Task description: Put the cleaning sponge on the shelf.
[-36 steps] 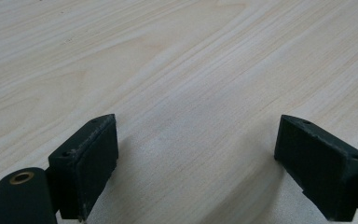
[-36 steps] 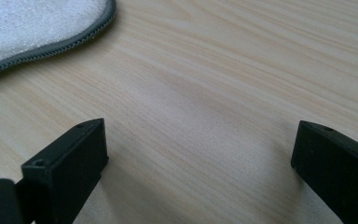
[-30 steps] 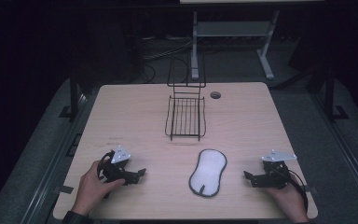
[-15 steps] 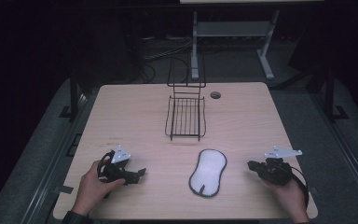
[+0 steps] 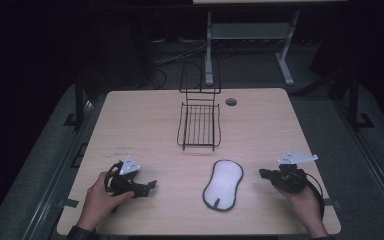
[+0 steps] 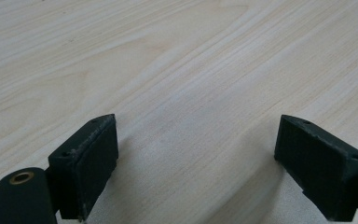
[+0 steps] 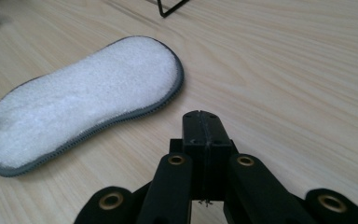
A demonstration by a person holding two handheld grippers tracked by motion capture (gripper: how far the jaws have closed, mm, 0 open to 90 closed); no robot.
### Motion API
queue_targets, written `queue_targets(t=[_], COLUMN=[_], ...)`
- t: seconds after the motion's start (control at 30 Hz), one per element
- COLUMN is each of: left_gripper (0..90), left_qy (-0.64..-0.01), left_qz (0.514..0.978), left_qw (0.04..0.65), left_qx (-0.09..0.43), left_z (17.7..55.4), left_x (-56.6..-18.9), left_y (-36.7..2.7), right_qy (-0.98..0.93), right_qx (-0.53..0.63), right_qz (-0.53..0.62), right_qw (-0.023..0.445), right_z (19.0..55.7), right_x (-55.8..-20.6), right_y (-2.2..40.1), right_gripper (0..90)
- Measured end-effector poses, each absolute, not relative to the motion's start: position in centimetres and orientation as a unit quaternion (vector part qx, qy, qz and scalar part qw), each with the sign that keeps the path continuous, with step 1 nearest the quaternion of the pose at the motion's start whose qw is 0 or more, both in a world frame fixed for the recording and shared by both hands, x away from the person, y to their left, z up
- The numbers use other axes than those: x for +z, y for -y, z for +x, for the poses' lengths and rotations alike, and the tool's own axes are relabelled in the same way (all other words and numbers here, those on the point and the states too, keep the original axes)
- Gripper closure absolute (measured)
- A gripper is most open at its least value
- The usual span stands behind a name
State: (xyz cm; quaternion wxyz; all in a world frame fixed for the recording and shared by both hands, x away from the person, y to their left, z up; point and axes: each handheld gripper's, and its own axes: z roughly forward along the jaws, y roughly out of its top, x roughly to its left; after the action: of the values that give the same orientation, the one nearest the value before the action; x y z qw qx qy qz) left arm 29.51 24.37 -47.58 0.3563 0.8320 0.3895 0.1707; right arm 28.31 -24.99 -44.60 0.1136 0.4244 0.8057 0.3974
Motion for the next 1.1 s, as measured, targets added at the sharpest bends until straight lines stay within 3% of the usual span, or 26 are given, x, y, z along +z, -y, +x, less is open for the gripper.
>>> queue_targets(t=[1.1], left_gripper=[12.6], left_qy=[-0.390], left_qz=[0.832], left_qw=[0.356], left_qx=[0.171], left_z=[29.5], left_x=[-47.6], left_y=[-24.4], right_qy=[-0.831], right_qx=[0.383], right_qz=[0.394], right_qw=[0.088], right_z=[31.4], right_x=[-45.2], right_y=[20.1], right_gripper=[89.6])
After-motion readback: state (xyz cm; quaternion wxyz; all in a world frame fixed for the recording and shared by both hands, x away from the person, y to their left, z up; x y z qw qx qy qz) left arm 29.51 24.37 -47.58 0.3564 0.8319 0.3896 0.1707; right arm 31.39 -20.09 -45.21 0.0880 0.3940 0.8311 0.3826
